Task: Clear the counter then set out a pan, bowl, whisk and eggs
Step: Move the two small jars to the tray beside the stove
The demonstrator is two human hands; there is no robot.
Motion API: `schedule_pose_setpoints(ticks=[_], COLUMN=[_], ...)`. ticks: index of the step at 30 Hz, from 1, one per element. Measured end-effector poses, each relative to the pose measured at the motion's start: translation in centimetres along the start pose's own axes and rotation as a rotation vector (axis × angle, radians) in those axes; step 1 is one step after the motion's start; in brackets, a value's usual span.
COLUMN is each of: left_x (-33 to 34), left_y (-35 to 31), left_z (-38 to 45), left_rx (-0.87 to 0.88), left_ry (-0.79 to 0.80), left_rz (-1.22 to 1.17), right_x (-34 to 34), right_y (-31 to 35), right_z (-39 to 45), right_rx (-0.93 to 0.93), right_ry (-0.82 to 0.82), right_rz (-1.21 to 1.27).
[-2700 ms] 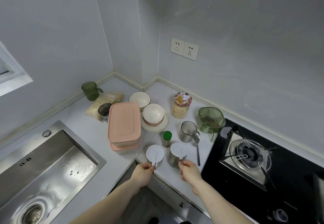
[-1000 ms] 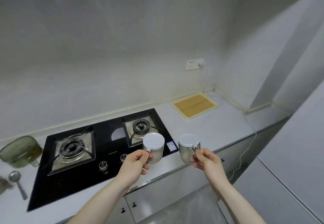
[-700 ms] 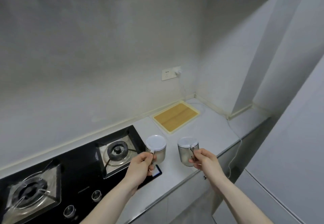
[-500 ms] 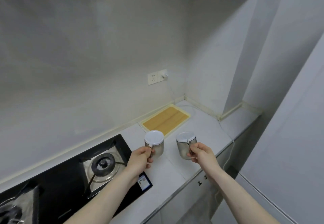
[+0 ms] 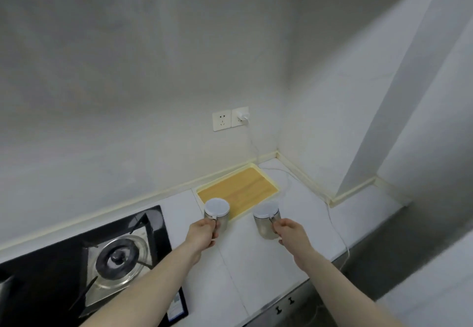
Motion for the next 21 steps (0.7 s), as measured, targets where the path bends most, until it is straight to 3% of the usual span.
schedule_pose_setpoints(ticks=[9, 21], left_x=[3.0, 5.3], left_y=[0.0, 1.1], left_z=[7.4, 15.4], left_rx=[-0.040, -0.146], left_ry=[-0.154, -0.182], left_rz=[0.021, -0.050], right_x=[-0.8, 0.2], right_y=[1.3, 2.9], right_z=[9.5, 15.1], right_rx=[0.077, 0.039], right_ry=[0.133, 0.136], right_rz=[-0.019, -0.212])
Point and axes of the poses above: each hand's wrist, its own z-axis towards the middle knuckle, its own x-axis out of the palm, y = z × x, the point moved 2 cm from there along z, towards the middle knuckle, and after that the axes turned 8 degrees about -z, right-handed, at the moved point
